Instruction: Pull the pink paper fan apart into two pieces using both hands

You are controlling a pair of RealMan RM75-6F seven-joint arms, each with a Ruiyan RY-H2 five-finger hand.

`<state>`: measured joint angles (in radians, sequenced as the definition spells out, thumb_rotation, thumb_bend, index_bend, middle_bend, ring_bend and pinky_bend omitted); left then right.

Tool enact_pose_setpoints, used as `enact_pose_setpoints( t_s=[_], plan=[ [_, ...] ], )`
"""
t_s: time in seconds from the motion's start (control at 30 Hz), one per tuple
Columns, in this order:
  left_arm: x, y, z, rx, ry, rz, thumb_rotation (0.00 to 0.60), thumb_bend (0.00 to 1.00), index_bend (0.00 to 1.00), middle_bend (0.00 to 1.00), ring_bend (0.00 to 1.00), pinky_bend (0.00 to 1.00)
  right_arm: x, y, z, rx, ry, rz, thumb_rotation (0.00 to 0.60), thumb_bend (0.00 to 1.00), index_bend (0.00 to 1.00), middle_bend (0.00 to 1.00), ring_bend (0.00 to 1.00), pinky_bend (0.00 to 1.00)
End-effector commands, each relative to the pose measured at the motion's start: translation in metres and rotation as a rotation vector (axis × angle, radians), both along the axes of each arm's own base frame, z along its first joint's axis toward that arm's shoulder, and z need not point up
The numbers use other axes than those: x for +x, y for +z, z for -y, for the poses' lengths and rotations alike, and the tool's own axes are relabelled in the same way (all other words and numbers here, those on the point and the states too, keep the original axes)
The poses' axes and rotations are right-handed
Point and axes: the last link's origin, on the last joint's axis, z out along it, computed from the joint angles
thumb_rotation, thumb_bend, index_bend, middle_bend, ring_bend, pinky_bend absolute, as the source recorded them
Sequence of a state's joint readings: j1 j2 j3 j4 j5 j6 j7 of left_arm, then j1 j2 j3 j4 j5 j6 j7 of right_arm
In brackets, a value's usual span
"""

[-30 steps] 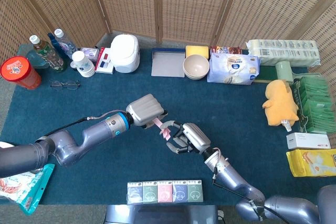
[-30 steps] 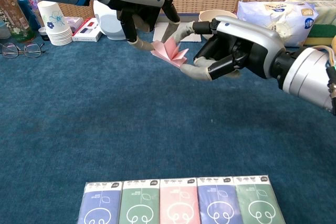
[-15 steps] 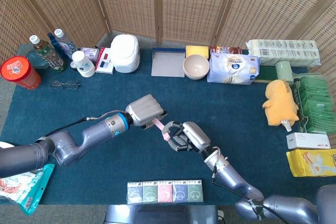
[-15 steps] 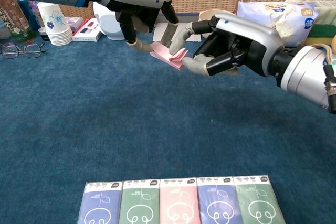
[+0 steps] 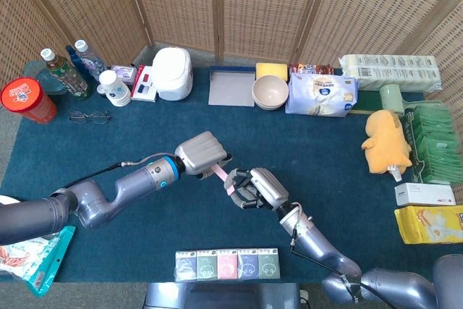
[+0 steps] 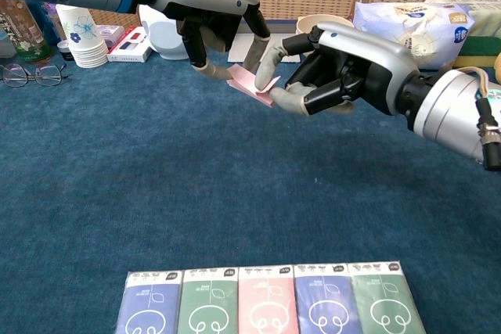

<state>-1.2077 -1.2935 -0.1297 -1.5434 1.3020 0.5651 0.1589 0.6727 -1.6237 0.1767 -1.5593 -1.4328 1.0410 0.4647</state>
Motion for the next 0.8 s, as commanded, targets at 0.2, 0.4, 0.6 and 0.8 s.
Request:
enact_pose_setpoints(
  t_s=[0.2, 0.4, 0.6, 0.8],
  plan=[
    [0.0006, -0.003, 0.0014, -0.009, 0.0, -0.003, 0.6, 0.41, 0.67, 1.0, 1.0, 1.0, 0.0007, -0.0003, 0.0005, -0.004, -0.002, 0.002, 0.6, 0.48, 0.55, 1.0, 0.99, 0.96],
    [0.0003, -0.0042, 0.0024, -0.013, 0.001, -0.003, 0.6, 0.41, 0.67, 1.0, 1.0, 1.0, -0.0004, -0.0007, 0.0009, -0.005, -0.007, 0.001, 0.6, 0.48, 0.56, 1.0, 0.99, 0.96],
    [-0.0006, -0.0049, 0.0026, -0.016, 0.004, -0.004, 0.6, 0.41, 0.67, 1.0, 1.0, 1.0, -0.0007, -0.0003, 0.0011, -0.008, -0.009, 0.003, 0.6, 0.47, 0.59, 1.0, 0.99, 0.96],
    [-0.0012, -0.0067, 0.0041, -0.021, 0.003, -0.007, 0.6, 0.41, 0.67, 1.0, 1.0, 1.0, -0.001, -0.0011, 0.001, -0.007, -0.012, 0.003, 0.6, 0.48, 0.62, 1.0, 0.99, 0.96]
  ],
)
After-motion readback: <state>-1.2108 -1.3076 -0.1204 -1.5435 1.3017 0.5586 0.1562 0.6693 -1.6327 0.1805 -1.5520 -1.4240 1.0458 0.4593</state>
